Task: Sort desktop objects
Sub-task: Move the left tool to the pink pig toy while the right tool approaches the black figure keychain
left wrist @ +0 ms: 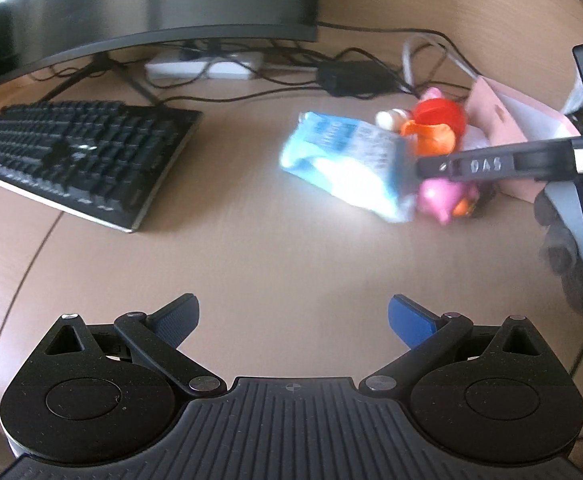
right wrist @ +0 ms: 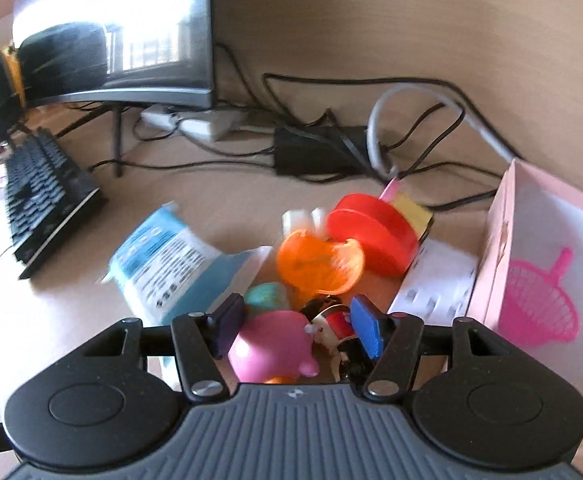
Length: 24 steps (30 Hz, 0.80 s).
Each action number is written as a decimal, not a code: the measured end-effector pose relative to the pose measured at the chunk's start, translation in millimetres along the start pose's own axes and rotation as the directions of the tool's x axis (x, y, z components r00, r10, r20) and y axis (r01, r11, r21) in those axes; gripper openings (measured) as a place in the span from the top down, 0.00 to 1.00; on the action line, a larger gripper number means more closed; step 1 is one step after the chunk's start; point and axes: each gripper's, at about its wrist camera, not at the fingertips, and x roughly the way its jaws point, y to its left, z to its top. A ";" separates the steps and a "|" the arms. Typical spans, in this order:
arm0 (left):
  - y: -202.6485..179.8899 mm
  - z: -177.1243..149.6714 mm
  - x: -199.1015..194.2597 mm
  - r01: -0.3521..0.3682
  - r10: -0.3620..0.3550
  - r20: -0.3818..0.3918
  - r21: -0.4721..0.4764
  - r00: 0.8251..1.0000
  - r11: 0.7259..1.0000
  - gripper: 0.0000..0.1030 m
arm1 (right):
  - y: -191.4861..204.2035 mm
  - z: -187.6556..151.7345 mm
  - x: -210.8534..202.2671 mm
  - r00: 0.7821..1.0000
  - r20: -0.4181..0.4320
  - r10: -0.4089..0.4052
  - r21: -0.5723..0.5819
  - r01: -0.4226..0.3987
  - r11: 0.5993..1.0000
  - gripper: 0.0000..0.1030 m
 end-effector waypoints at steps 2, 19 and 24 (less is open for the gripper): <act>-7.8 -0.2 1.6 0.023 -0.023 -0.004 0.030 1.000 0.999 0.00 | 5.8 -10.9 -9.4 0.999 -0.013 0.036 0.001 -0.036 0.999 0.42; -109.5 14.4 28.5 0.228 -0.224 -0.048 0.309 0.973 0.924 0.00 | -39.2 -64.2 -108.2 0.984 0.055 -0.169 0.152 0.159 0.975 0.41; -149.2 17.7 41.9 0.247 -0.246 -0.054 0.392 0.968 0.886 0.00 | -62.2 -78.0 -133.6 0.963 0.074 -0.261 0.213 0.240 0.947 0.35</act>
